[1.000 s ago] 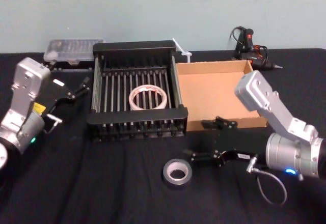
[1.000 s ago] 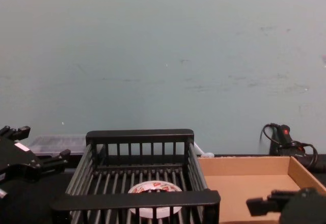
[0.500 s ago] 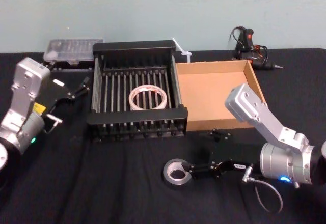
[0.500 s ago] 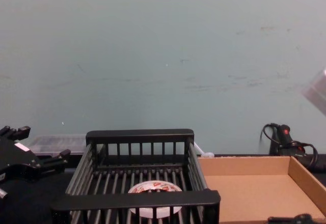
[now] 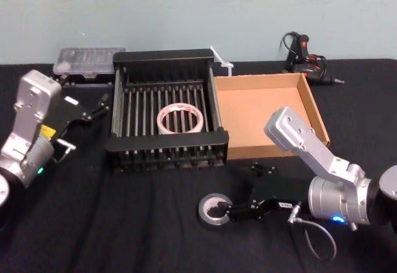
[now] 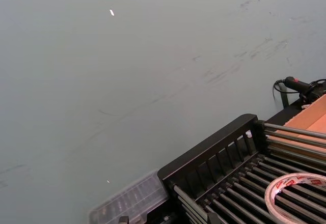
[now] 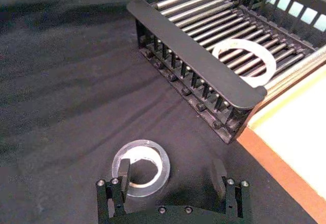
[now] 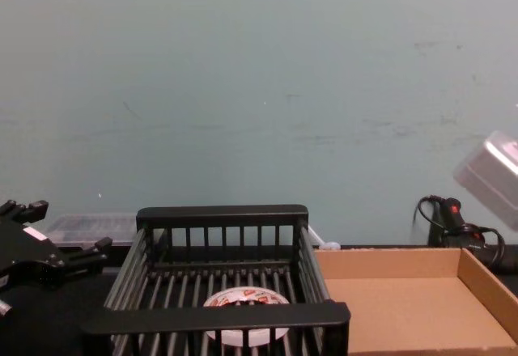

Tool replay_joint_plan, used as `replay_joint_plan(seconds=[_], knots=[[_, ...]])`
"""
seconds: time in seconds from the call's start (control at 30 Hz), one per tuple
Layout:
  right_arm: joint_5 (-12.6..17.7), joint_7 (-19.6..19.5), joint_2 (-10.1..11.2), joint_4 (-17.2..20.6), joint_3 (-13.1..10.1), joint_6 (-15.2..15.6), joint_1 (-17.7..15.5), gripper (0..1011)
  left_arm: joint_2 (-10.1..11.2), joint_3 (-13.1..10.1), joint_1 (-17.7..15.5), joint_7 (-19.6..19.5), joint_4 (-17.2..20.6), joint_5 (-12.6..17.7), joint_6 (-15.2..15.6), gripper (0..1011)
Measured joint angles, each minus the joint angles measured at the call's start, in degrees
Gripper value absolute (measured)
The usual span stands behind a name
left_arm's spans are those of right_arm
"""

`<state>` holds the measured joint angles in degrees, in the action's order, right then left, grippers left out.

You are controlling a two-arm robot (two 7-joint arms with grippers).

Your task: Pick up the white tape and place it into the black box , Pick up the silver tape and place it into the brown box.

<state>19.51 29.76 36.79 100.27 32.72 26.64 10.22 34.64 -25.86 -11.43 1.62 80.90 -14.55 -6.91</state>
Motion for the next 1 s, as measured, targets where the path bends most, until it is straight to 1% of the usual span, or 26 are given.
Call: replay_joint_plan(seconds=[0.43, 1.0], knots=[[-0.45, 0.49, -1.19, -1.78, 1.44, 1.99, 1.76, 1002, 0.0, 0.0, 0.0, 0.0, 0.0, 0.0, 0.0, 1002], [-0.94, 0.5, -2.86, -4.23, 2.36, 2.56, 3.17, 1002, 0.0, 0.0, 0.0, 0.0, 0.0, 0.0, 0.0, 1002]])
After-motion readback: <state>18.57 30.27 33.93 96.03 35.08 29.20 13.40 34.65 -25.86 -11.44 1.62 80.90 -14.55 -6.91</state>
